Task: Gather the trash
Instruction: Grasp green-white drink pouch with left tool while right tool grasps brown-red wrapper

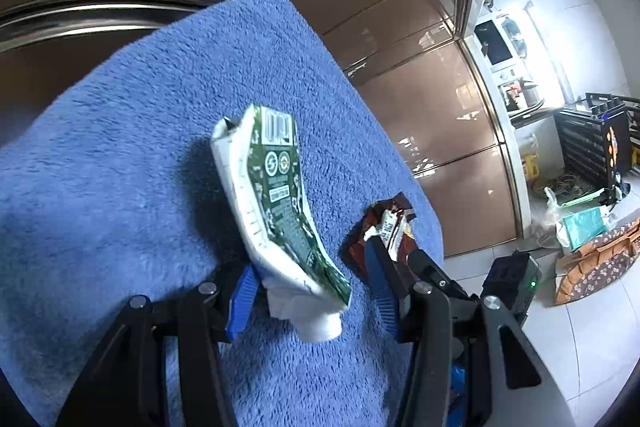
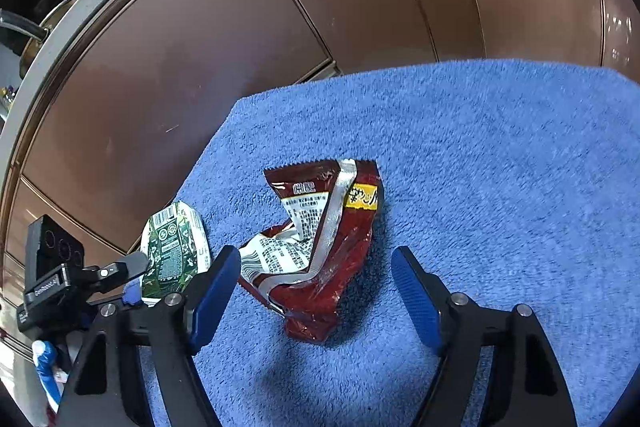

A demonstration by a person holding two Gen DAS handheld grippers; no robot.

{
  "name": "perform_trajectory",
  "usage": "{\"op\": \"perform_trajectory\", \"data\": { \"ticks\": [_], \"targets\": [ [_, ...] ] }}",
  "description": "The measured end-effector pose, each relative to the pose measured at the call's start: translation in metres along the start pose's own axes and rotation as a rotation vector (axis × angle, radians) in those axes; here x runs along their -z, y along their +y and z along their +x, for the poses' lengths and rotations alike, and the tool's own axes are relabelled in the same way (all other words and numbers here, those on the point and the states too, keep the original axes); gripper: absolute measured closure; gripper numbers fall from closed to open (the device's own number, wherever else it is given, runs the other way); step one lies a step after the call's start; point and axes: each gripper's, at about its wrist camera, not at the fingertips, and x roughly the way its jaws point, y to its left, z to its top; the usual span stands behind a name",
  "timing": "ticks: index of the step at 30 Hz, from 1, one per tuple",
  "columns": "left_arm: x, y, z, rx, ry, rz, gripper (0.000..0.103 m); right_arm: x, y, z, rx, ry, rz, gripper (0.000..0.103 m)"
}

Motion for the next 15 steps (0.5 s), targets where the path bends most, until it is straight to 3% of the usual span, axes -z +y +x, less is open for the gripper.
{"op": "perform_trajectory", "data": {
  "ticks": [6,9,15],
  "targets": [
    [-0.002,0.000,0.013,-0.033,0.013,-0.001,0.073,0.001,0.001,0.006,-0.012,0.007,-0.011,0.029],
    [0.001,0.000,0.016,-0.039,0.014,0.008,0.075,0.002,0.003,0.006,-0.003,0.005,-0.027,0.034],
    [0.006,-0.011,0.017,-0.045,0.009,0.065,0.079,0.009,0.009,0.009,-0.003,0.000,-0.064,0.057]
  ]
}}
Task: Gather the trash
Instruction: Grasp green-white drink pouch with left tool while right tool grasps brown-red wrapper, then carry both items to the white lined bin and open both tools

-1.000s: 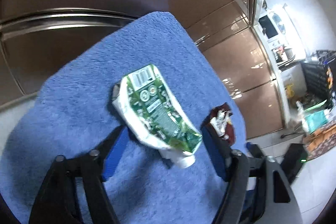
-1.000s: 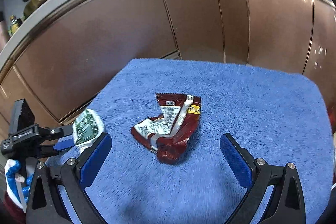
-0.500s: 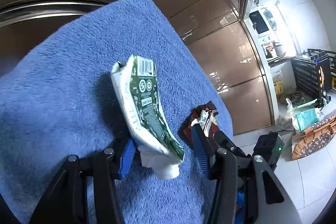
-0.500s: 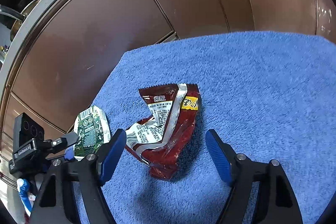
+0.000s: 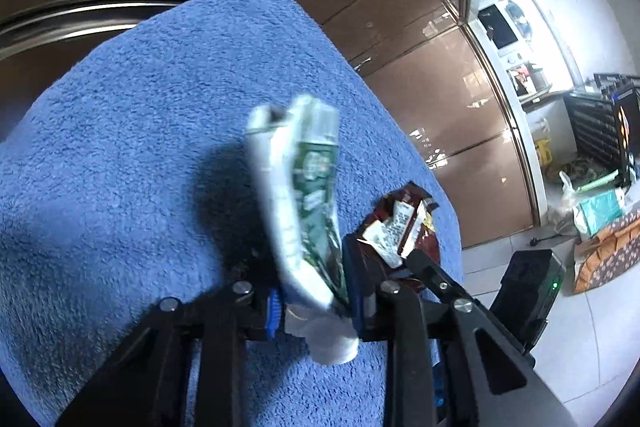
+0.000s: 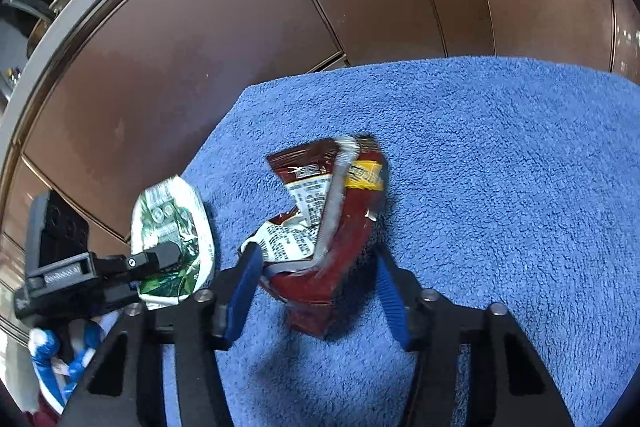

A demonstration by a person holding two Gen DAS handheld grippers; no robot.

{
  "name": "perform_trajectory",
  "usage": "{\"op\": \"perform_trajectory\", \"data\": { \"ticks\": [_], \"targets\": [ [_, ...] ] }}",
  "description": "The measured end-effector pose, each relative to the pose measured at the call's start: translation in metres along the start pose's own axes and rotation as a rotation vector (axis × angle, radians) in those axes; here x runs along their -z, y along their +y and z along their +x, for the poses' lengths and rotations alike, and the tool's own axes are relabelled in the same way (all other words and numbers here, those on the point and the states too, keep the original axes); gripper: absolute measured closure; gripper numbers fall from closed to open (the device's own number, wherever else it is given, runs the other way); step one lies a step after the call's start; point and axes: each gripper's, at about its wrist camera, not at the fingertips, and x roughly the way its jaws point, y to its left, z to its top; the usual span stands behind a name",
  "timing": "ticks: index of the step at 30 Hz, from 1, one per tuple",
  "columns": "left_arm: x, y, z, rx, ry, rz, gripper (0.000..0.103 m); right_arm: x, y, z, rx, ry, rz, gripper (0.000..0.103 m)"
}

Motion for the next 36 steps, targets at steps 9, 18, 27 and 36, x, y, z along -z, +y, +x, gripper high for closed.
{"op": "perform_trajectory", "data": {
  "ticks": [9,18,27,36],
  "targets": [
    [0.006,-0.013,-0.024,0.046,-0.026,0.029,0.083,0.008,0.011,-0.022,-0.053,-0.035,0.002,0.094],
    [0.027,-0.018,-0.057,0.077,-0.030,0.034,0.084,0.031,0.013,-0.061,-0.079,-0.066,0.050,0.096],
    [0.051,-0.033,-0.096,0.138,-0.035,0.028,0.084,0.056,0.012,-0.119,-0.050,-0.135,0.079,0.096],
    [0.074,-0.070,-0.112,0.193,-0.014,0.053,0.084,0.086,-0.005,-0.195,-0.020,-0.258,0.143,0.096]
  ]
}}
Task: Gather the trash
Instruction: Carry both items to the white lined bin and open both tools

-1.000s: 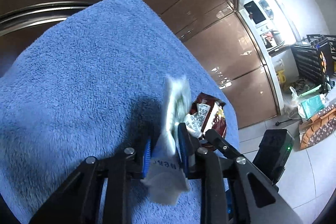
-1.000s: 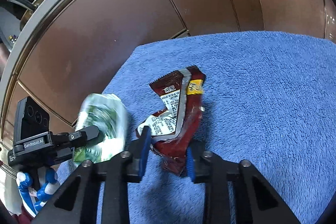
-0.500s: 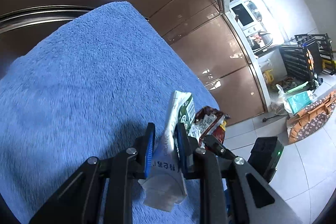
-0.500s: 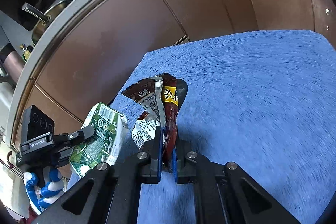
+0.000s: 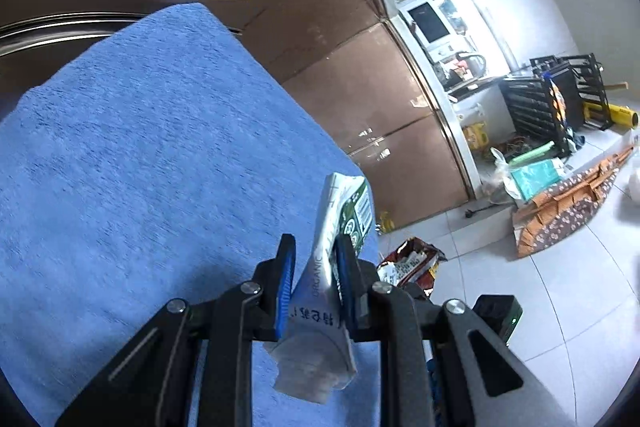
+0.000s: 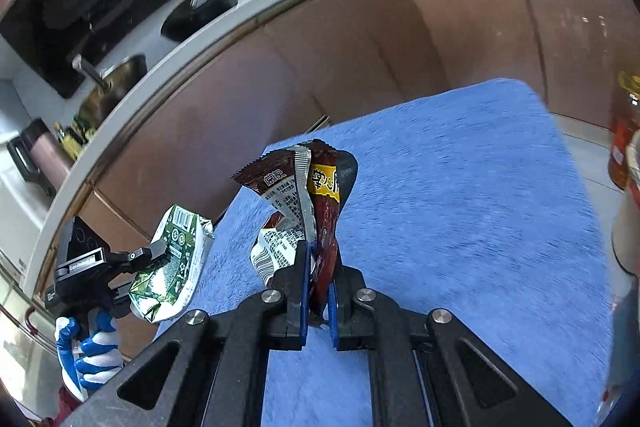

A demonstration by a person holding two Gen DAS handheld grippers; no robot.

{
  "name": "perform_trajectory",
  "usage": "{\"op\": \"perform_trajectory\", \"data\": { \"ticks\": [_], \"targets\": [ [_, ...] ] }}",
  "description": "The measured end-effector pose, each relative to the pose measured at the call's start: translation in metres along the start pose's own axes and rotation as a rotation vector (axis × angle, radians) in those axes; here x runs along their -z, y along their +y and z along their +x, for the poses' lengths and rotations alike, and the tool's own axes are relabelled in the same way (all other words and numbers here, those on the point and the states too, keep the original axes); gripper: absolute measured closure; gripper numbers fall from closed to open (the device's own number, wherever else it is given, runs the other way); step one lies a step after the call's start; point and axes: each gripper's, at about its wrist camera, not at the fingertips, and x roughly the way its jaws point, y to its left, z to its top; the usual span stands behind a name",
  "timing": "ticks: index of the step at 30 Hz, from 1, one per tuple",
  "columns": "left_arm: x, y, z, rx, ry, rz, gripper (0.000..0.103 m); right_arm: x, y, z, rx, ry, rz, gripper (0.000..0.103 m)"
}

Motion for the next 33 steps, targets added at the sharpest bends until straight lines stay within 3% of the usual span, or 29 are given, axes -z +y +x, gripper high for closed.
{"op": "perform_trajectory", "data": {
  "ticks": [9,17,25,33],
  "targets": [
    [0.024,-0.047,0.027,0.031,0.077,0.030,0.084,0.013,-0.043,-0.082,0.069,-0.148,0.090,0.096],
    [0.053,-0.106,0.088,0.037,0.179,0.101,0.084,0.028,-0.109,-0.158,0.190,-0.289,0.186,0.096],
    [0.101,-0.190,0.205,0.073,0.350,0.174,0.084,0.042,-0.179,-0.216,0.393,-0.364,0.245,0.095],
    [0.177,-0.274,0.357,0.100,0.545,0.258,0.084,0.058,-0.243,-0.239,0.601,-0.370,0.306,0.095]
  ]
}}
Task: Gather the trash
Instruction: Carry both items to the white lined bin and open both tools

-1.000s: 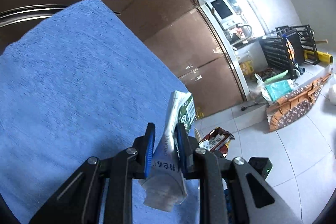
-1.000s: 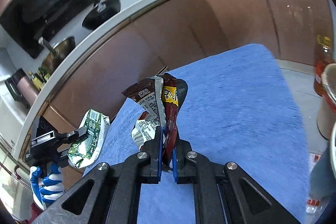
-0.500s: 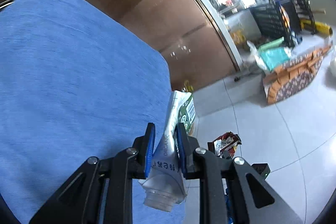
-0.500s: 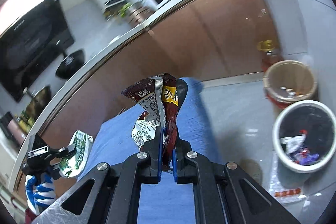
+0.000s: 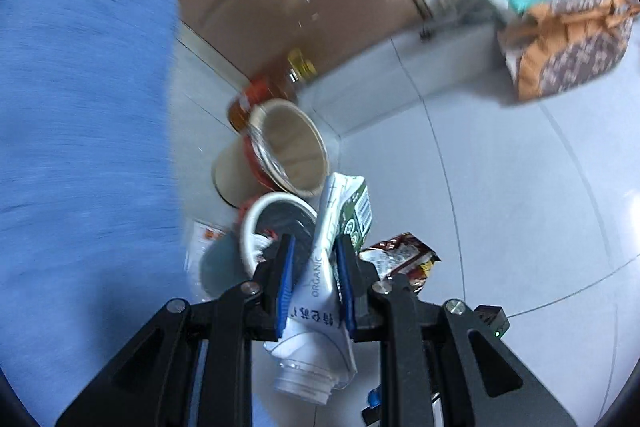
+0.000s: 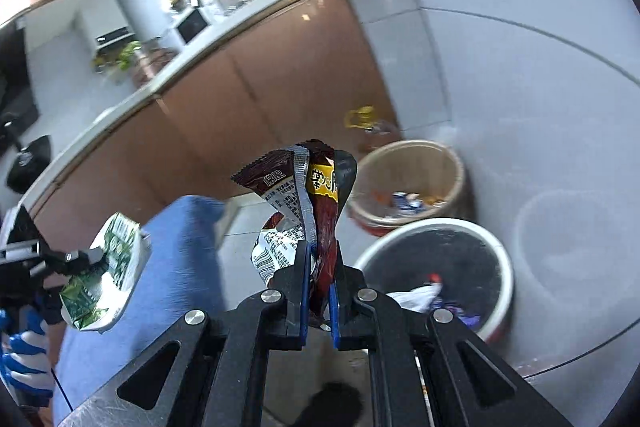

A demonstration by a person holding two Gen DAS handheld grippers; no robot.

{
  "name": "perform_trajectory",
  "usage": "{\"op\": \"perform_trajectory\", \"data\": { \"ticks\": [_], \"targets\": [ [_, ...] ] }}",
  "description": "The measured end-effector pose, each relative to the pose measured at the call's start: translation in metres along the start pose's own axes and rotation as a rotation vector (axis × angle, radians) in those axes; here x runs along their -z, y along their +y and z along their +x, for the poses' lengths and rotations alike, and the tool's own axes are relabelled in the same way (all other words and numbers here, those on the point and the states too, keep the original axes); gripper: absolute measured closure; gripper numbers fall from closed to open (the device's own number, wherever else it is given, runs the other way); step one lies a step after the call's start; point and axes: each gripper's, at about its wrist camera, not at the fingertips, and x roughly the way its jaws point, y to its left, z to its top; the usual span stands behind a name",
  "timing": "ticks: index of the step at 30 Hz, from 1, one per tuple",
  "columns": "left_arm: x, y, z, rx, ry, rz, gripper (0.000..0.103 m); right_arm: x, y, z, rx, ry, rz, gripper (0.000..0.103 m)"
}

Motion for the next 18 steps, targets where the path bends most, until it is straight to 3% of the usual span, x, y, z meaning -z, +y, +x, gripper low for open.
{"op": "perform_trajectory", "data": {
  "ticks": [6,14,16,18],
  "targets": [
    [-0.013,-0.034,0.115,-0.036,0.117,0.047,0.084,0.007,-0.041,0.030,0.123,0.027,0.012,0.094],
    [-0.004,-0.050,0.211,-0.113,0.177,0.153,0.082,0.015,-0.068,0.049,0.246,0.049,0.011,0.093],
    [0.000,-0.052,0.229,-0.118,0.213,0.164,0.078,0.018,-0.076,0.053,0.258,0.060,0.023,0.084],
    [0.002,-0.054,0.245,-0.118,0.230,0.174,0.057,0.021,-0.081,0.055,0.271,0.067,0.028,0.076]
  ]
}}
